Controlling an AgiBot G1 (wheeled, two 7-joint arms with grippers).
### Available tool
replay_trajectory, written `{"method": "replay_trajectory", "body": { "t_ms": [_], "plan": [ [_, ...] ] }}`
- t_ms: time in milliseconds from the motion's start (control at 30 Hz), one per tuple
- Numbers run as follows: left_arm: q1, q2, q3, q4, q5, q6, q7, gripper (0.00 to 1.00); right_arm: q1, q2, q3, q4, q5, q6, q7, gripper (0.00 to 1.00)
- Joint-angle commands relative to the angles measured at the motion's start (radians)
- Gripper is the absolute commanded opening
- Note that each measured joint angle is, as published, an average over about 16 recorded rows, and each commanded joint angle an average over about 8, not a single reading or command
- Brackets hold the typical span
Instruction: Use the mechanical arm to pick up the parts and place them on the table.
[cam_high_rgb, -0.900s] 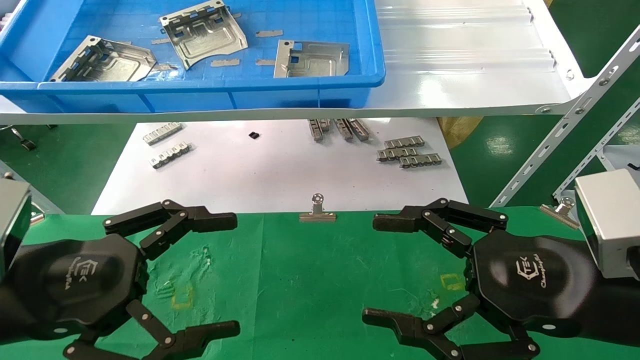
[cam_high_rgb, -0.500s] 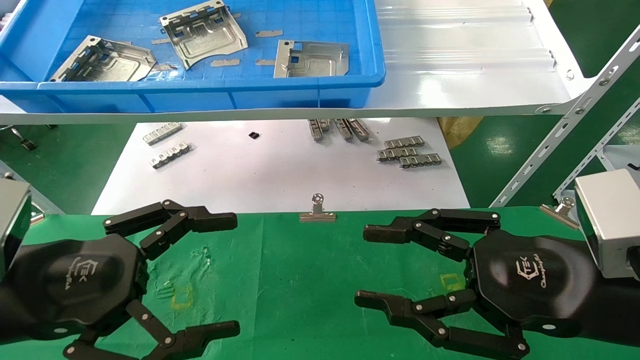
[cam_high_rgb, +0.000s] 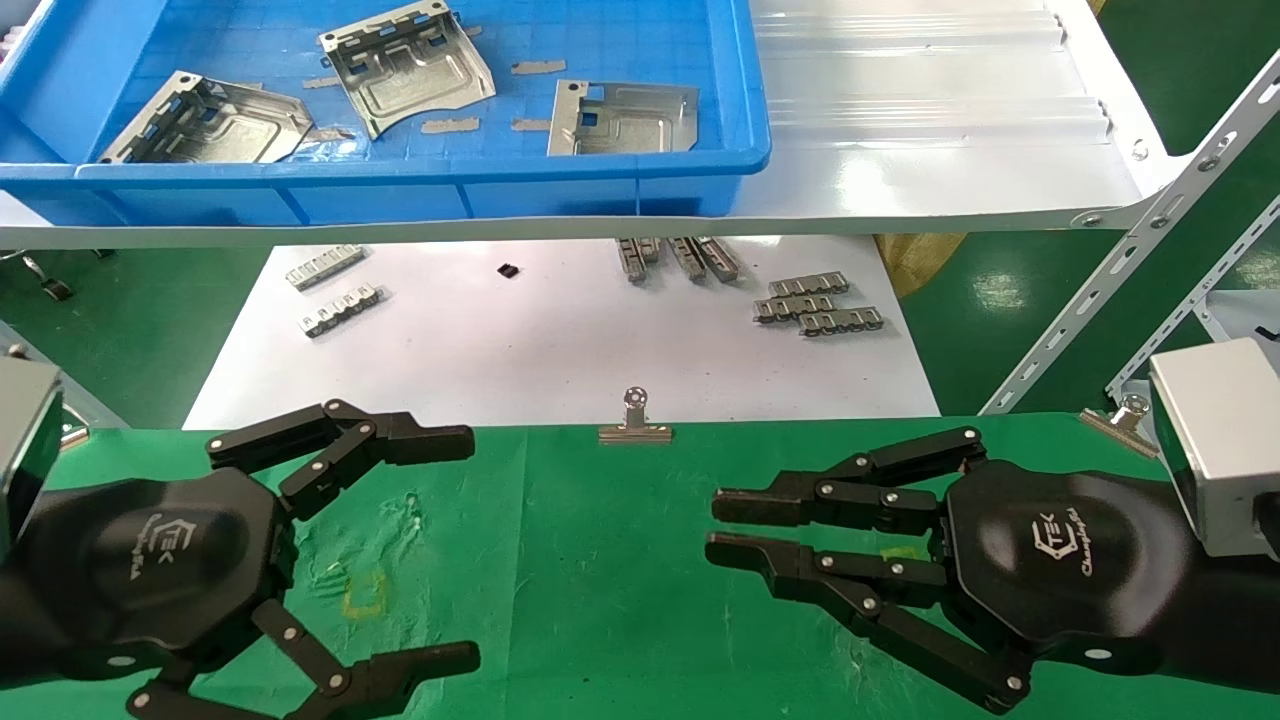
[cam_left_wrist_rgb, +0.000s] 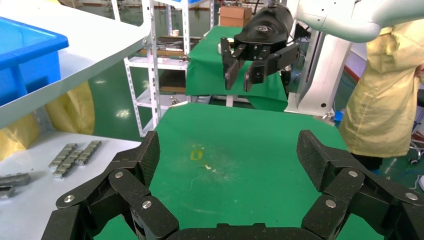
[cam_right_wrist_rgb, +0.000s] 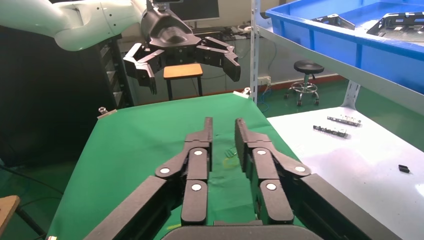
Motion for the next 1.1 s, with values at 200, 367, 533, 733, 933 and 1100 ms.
{"method": "replay_trajectory", "body": {
  "t_ms": [200, 367, 533, 733, 933, 1100],
  "plan": [
    [-0.158, 0.034, 0.014, 0.061, 0.075, -0.028, -0.01, 1.0, 0.0, 0.0, 0.0, 0.0, 0.0, 0.0, 0.0, 0.0],
    [-0.401, 0.121, 0.063, 0.257, 0.205, -0.039, 0.008, 1.0, 0.0, 0.0, 0.0, 0.0, 0.0, 0.0, 0.0, 0.0],
    [-0.616, 0.244, 0.123, 0.552, 0.362, -0.131, 0.064, 1.0, 0.0, 0.0, 0.0, 0.0, 0.0, 0.0, 0.0, 0.12],
    [-0.778, 0.392, 0.178, 0.86, 0.513, -0.362, 0.133, 0.66, 0.0, 0.0, 0.0, 0.0, 0.0, 0.0, 0.0, 0.87],
    [-0.876, 0.499, 0.221, 1.048, 0.604, -0.522, 0.19, 0.02, 0.0, 0.0, 0.0, 0.0, 0.0, 0.0, 0.0, 1.0],
    [-0.927, 0.557, 0.259, 1.141, 0.664, -0.586, 0.224, 0.0, 0.0, 0.0, 0.0, 0.0, 0.0, 0.0, 0.0, 1.0]
  ]
}}
